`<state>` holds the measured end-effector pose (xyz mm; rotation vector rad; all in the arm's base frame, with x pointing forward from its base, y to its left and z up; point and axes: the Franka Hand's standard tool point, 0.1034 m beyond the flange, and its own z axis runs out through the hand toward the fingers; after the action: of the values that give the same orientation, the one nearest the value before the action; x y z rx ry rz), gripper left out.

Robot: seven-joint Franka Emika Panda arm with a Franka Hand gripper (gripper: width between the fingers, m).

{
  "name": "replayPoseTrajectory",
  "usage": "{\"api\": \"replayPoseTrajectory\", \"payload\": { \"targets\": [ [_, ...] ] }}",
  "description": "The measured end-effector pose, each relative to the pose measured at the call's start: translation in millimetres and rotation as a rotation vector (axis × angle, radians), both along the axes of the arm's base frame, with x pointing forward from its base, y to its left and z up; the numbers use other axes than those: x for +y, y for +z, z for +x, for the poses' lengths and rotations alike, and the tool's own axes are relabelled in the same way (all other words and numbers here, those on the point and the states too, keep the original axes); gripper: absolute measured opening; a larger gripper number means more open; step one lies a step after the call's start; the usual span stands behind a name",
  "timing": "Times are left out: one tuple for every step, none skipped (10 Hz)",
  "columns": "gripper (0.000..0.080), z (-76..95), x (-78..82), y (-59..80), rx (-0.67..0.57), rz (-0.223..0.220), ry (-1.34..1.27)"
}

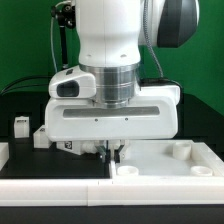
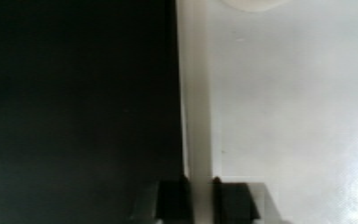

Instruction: Assemble one leg

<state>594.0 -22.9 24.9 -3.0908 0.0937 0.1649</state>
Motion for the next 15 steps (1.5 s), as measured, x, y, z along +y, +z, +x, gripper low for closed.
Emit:
{"api": "replayPoseTrajectory", "payload": {
  "targets": [
    [0.0055,0.1,0.0,0.1,0.0,0.0,0.0],
    [0.0266,0.1,0.0,0.1,0.0,0.0,0.0],
    [0.0266,0.2,-3.7,4.8,0.002,0.015,0.014],
    [0.0486,-1.7,-17.3,27.2,0.002,0.036,0.008],
    [0.0595,-8.1,-31.6,45.9,-0.003,0.048,0.021],
    [0.0595,-18.0,-46.8,54.8,0.009,0.058,0.018],
    [0.0633,-26.2,-61.3,57.3,0.036,0.066,0.011],
    [0.0633,-30.8,-74.2,62.0,0.049,0.067,-0.004],
    [0.0647,-29.3,-76.3,65.1,0.045,0.064,-0.008],
    [0.0649,-29.7,-74.3,63.3,0.048,0.065,-0.005],
    [0.0649,-29.9,-74.7,63.3,0.048,0.065,-0.005],
    [0.0649,-30.0,-74.9,63.1,0.048,0.065,-0.006],
    [0.0649,-33.5,-76.7,58.5,0.059,0.065,-0.009],
    [0.0649,-46.4,-84.6,40.0,0.107,0.064,-0.023],
    [0.0649,-56.2,-96.6,32.5,0.134,0.061,-0.02]
  ]
}}
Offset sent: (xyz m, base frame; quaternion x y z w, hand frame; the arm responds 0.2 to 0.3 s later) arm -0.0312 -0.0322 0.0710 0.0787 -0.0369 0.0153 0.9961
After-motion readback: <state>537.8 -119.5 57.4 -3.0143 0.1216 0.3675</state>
